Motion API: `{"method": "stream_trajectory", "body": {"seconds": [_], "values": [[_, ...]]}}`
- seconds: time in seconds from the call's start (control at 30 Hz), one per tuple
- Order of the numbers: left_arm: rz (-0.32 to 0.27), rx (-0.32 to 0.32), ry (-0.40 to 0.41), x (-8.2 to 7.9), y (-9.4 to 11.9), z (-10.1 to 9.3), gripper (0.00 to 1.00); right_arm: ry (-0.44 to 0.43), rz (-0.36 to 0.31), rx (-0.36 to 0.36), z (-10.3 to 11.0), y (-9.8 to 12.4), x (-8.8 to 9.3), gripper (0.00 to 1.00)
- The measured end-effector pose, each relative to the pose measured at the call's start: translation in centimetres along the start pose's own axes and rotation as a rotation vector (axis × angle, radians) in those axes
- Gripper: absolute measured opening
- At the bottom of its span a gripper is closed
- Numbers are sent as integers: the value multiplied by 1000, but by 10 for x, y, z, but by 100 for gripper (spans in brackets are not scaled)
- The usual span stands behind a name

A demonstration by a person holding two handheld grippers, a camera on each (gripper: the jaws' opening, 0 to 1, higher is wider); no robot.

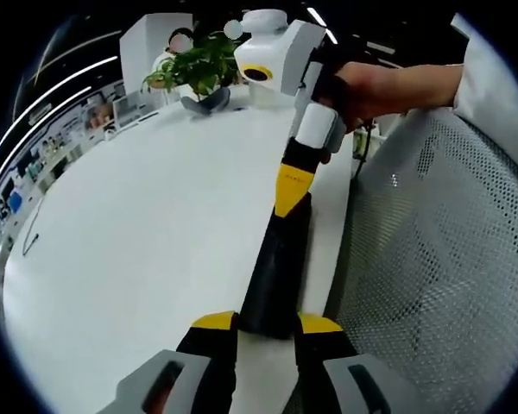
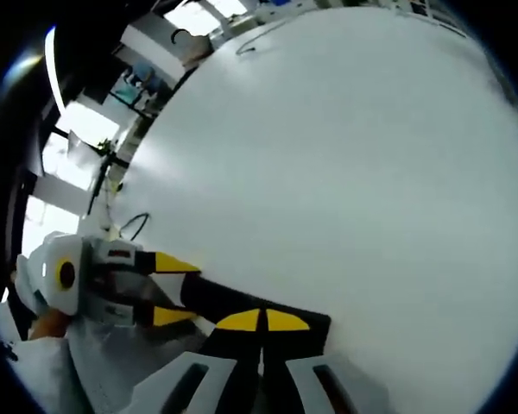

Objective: Press the specified remote control buttons in sequence, fully releasing each button before pressing the next.

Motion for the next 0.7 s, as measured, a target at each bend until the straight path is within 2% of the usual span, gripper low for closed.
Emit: {"method": "stream_trajectory", "body": {"seconds": [0.1, 0.17, 0.27, 0.4, 0.47, 0.6, 0.7], "values": [[-6, 1, 7, 0, 0, 1, 25, 5, 28, 0, -1, -2, -5, 0], [-10, 1, 6, 0, 0, 1, 25, -42, 67, -11, -3, -2, -9, 0], [-12, 1, 6, 0, 0, 1, 25, -27, 77, -6, -1, -2, -10, 0], [-12, 0, 13, 0, 0, 1, 25, -9, 39, -8, -2, 0, -4, 0], [-13, 1, 12, 0, 0, 1, 25, -56, -10, -37, -4, 1, 0, 0], [-15, 2, 7, 0, 0, 1, 25, -93, -66, -73, -8, 2, 6, 0], [-20, 4, 8, 1, 0, 1, 25, -103, -58, -84, -9, 2, 4, 0]]}}
Point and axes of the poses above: the point that each gripper's makers call its tool centre point, and the gripper's own axes: y roughly backward along the fingers, z roughly to its left, x roughly out of its underside, the point moved 10 cm from there along y, roughly backward along the fingers, and after that the axes turned 10 degrees about y, right-handed, at the moved point
